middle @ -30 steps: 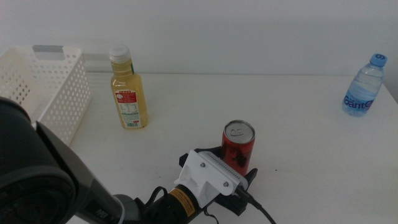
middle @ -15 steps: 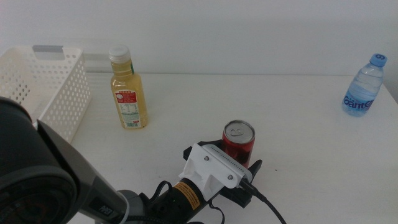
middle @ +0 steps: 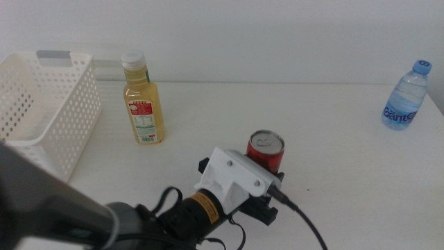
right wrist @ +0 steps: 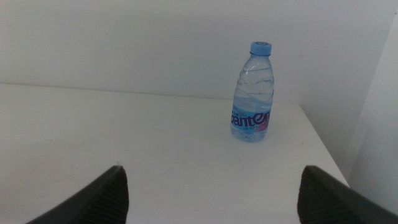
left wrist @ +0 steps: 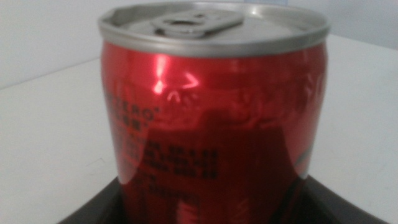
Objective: Use arms to grab the bottles and put them into the dustbin to the left of the table.
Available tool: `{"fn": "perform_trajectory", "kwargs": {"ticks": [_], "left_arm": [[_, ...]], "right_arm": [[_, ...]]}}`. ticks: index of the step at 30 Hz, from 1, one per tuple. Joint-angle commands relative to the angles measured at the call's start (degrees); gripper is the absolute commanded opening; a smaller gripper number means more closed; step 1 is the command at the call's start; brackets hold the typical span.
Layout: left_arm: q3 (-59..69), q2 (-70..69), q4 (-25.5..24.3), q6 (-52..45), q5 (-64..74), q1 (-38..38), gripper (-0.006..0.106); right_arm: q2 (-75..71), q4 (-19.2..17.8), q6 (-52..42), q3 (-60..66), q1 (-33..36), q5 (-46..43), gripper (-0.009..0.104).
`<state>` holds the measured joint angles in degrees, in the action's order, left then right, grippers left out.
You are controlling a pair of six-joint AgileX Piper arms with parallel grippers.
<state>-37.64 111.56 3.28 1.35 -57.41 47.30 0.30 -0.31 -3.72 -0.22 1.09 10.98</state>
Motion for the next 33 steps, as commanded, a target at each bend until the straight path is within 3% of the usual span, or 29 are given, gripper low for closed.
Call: {"fn": "perform_trajectory", "kwargs": {"ticks": [1,9,16,22,29,33], "left_arm": [[-0.11,-5.23,0.37,0.0,3.71,-0.54,0.017],[-0.22,-23.0,2.84,0.16,31.51,-2.43,0.017],[-5.6,-37.47,2.84,3.17,65.2,-11.01,0.017],[-21.75,-38.71,-2.86,-0.14,96.73,-25.15,0.017],[-41.9,-29.92,-2.64,-11.31,112.53,-45.77,0.017],[-51.29,-20.87,0.12,-15.22,115.33,-54.13,0.017]], "right_arm": [[-0.3,-0.43,-0.3,0.22,-0.5,-0.32,0.091],[-0.3,-0.43,-0.3,0.22,-0.5,-0.32,0.091],[-0.3,-0.43,-0.3,0.22,-0.5,-0.32,0.091],[-0.3,-0.43,-0.3,0.22,-0.5,-0.32,0.091],[-0.3,-0.43,-0.3,0.22,-0.5,-0.32,0.091],[-0.3,-0.43,-0.3,0.22,-0.5,-0.32,0.091]]}}
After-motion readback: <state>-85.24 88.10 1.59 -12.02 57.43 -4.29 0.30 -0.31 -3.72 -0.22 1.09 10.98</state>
